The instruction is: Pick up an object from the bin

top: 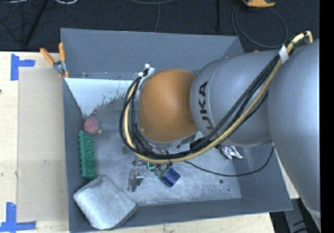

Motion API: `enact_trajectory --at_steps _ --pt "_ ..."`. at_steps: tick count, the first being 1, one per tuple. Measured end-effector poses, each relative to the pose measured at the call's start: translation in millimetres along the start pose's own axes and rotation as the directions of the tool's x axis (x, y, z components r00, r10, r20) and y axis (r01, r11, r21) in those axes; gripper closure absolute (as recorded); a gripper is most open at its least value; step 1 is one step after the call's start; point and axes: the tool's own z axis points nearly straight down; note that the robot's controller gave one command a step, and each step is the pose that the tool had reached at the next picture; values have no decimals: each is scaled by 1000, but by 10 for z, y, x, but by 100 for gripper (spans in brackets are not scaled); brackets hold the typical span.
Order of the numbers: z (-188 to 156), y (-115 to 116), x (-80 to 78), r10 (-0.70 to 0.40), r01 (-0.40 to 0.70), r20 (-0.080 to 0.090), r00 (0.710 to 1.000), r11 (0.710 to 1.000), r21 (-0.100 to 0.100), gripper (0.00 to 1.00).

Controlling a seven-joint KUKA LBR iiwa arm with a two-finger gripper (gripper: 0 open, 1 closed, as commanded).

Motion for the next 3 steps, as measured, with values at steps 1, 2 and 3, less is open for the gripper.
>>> enact_trajectory --at_steps 1,2,3 --pt "538 -157 375 -226 226 3 974 974 2 0" --pt "563 -1033 121 -490 490 8 872 872 4 0" --pt "323 -1256 -6 -521 521 11 853 853 4 0"
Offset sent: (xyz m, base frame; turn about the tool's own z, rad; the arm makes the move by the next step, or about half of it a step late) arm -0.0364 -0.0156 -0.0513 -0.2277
